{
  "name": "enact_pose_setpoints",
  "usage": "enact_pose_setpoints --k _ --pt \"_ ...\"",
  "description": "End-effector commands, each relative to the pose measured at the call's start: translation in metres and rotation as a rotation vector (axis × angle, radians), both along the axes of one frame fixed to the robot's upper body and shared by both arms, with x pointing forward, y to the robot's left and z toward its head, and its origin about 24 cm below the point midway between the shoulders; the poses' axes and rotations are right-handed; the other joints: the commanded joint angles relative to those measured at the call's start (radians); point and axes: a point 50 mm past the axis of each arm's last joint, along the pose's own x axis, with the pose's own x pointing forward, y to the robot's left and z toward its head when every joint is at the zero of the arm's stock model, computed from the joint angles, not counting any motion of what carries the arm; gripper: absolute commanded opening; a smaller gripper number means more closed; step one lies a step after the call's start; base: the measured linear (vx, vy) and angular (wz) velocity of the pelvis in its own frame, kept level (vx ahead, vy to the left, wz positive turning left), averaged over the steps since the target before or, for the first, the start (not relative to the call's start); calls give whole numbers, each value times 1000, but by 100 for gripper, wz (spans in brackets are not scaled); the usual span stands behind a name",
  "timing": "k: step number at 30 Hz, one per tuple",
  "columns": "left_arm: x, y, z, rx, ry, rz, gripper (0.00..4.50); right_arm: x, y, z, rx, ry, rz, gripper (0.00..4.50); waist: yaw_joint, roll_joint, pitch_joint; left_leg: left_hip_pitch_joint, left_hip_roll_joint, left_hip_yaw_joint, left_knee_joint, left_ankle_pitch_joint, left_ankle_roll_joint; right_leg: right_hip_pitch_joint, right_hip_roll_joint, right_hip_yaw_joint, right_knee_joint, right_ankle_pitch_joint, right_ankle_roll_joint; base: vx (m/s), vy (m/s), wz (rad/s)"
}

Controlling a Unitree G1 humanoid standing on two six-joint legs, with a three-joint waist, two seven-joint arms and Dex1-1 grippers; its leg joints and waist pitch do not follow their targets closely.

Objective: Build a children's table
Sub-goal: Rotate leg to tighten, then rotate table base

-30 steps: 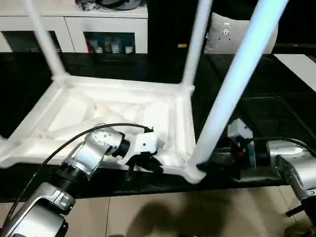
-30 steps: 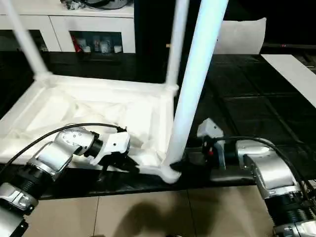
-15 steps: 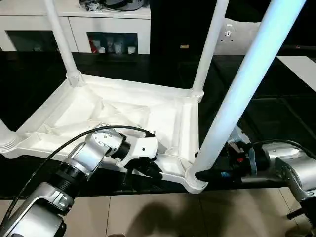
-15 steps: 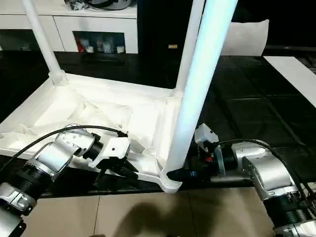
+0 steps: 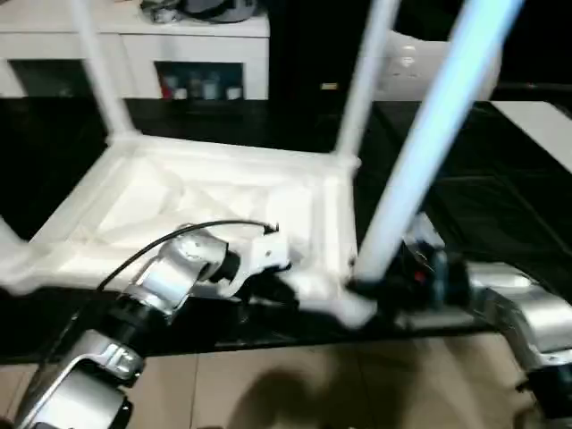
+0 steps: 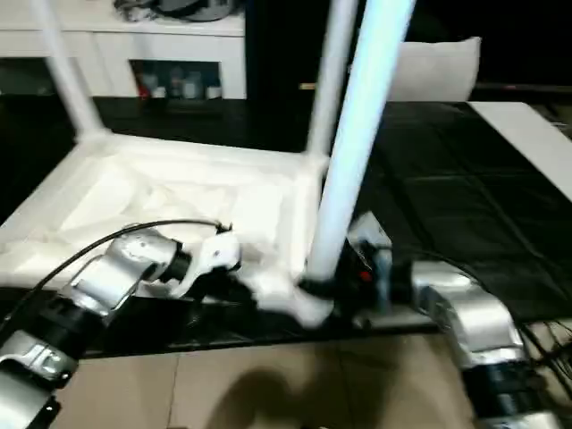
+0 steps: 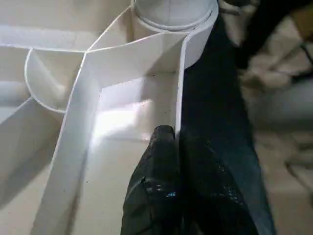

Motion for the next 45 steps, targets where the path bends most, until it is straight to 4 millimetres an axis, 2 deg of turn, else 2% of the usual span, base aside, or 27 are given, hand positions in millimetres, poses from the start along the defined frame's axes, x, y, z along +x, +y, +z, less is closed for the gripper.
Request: enact_pose_setpoints --k 1,2,3,4,5,6,7,8,10,11,13,16,18,19,21,23,24,28,29,32,37,38,40,41,42,43,45 --pt "4 -31 5 -84 -23 71 0 11 12 -9 -56 41 -152 216 -13 -7 -52 -15 -3 4 -55 -203 29 57 -50 9 -120 -641 67 0 0 0" --pt "8 -35 6 -98 -36 123 0 15 13 -10 -75 33 -225 213 -18 -2 -51 -11 -4 5 -53 -216 33 53 -49 4 -127 -648 73 0 0 0" --pt "10 -38 7 -105 -42 149 0 17 13 -10 -83 33 -260 213 -35 1 -51 -12 -3 1 -51 -239 42 58 -48 -12 -138 -653 86 0 0 0" --pt "12 -41 8 -112 -50 181 0 19 14 -11 -86 34 -298 213 -40 6 -52 -11 2 -2 -52 -251 47 63 -50 -18 -142 -645 88 0 0 0" --pt "15 -43 8 -115 -63 211 0 21 16 -11 -81 31 -325 213 -51 14 -60 -25 20 -15 -65 -246 57 85 -59 -16 -132 -565 81 0 0 0" --pt "19 -48 10 -117 -90 259 0 23 22 -11 -47 30 -364 213 -57 14 -58 -27 24 -14 -67 -245 61 83 -59 -13 -132 -542 73 0 0 0" --pt "19 -48 10 -117 -90 259 0 23 22 -11 -47 30 -364 213 -65 16 -57 -21 25 -13 -67 -257 58 79 -64 -15 -131 -529 51 0 0 0" --pt "21 -51 10 -112 -119 275 0 24 27 -10 -27 5 -374 259 -67 15 -56 -20 21 -11 -66 -260 59 78 -64 -16 -132 -530 48 0 0 0" --pt "22 -52 10 -109 -135 277 0 24 29 -9 -13 -5 -381 271 -69 12 -57 -17 14 -7 -65 -245 61 77 -66 -13 -132 -526 36 0 0 0" --pt "22 -52 10 -101 -152 259 0 22 30 -9 -21 -15 -379 271 -68 13 -60 -23 15 -8 -69 -205 70 81 -68 -5 -122 -490 17 0 0 0" --pt "22 -49 9 -81 -174 235 0 19 29 -11 -67 -29 -344 306 -62 13 -61 -22 18 -6 -71 -164 77 79 -67 5 -110 -441 -12 0 0 0" --pt "25 -40 5 -52 -224 219 0 12 21 -8 -68 -8 -307 324 -48 13 -63 -25 18 -3 -70 -109 90 79 -64 20 -91 -378 -44 0 0 0" --pt "25 -39 5 -46 -230 224 0 10 20 -8 -81 -16 -295 351 -39 7 -67 -27 15 1 -67 -90 96 81 -64 25 -84 -371 -45 0 0 0" --pt "27 -37 4 -40 -253 226 0 9 16 -7 -90 -32 -304 358 -33 4 -68 -34 11 2 -65 -69 99 83 -64 28 -78 -369 -40 0 0 0" --pt "29 -36 5 -57 -276 255 0 6 9 -7 -110 -47 -321 371 -18 7 -69 -32 15 3 -66 -43 102 80 -64 30 -76 -358 -33 0 0 0" --pt "30 -36 5 -77 -277 271 0 3 3 -7 -126 -75 -325 396 -15 6 -65 -29 16 5 -67 -54 97 76 -61 28 -80 -377 -29 0 0 0" --pt "30 -36 6 -98 -269 268 43 0 -3 -7 -131 -81 -335 405 -15 2 -64 -30 15 6 -68 -71 93 78 -61 26 -83 -401 -19 0 0 0" --pt "26 -37 7 -141 -237 238 67 -6 -15 -6 -151 -87 -349 444 -15 3 -63 -28 15 6 -70 -104 91 74 -59 26 -91 -434 -6 0 0 0" --pt "24 -36 8 -166 -251 250 92 -8 -22 -5 -166 -93 -361 450 -16 3 -63 -27 15 6 -69 -107 90 73 -60 28 -90 -436 -8 0 0 0" --pt "24 -34 10 -197 -265 275 113 -12 -27 -2 -210 -112 -322 450 -12 2 -61 -24 15 8 -69 -107 94 70 -58 32 -91 -438 -10 0 0 0" --pt "23 -17 13 -241 -264 322 152 -26 -20 10 -106 -50 -136 450 -6 3 -64 -29 19 6 -69 -89 121 75 -58 35 -82 -399 -15 0 0 0" --pt "23 -4 15 -211 -289 339 164 -27 -14 15 -87 -71 -77 450 -6 2 -65 -29 21 5 -70 -91 116 73 -59 34 -80 -404 -17 0 0 0" --pt "21 9 17 -174 -314 343 175 -28 -8 17 -78 -82 -35 450 -8 4 -62 -27 21 5 -71 -95 107 69 -58 35 -81 -416 -15 0 0 0" --pt "21 9 17 -174 -314 343 184 -28 -8 17 -78 -82 -35 450 -9 5 -61 -26 22 5 -72 -100 103 69 -59 35 -81 -422 -16 0 0 0" --pt "17 22 20 -156 -313 340 184 -27 0 17 -70 -83 3 450 -9 6 -59 -23 19 7 -72 -105 97 65 -57 35 -86 -439 -10 0 0 0" --pt "14 29 21 -141 -308 333 184 -26 5 17 -62 -80 23 450 -7 7 -60 -23 22 4 -74 -105 89 68 -61 35 -81 -438 -15 0 0 0" --pt "5 43 23 -98 -300 309 184 -24 16 19 -44 -78 65 450 -11 4 -59 -23 26 4 -76 -101 83 63 -60 40 -79 -430 -24 0 0 0"
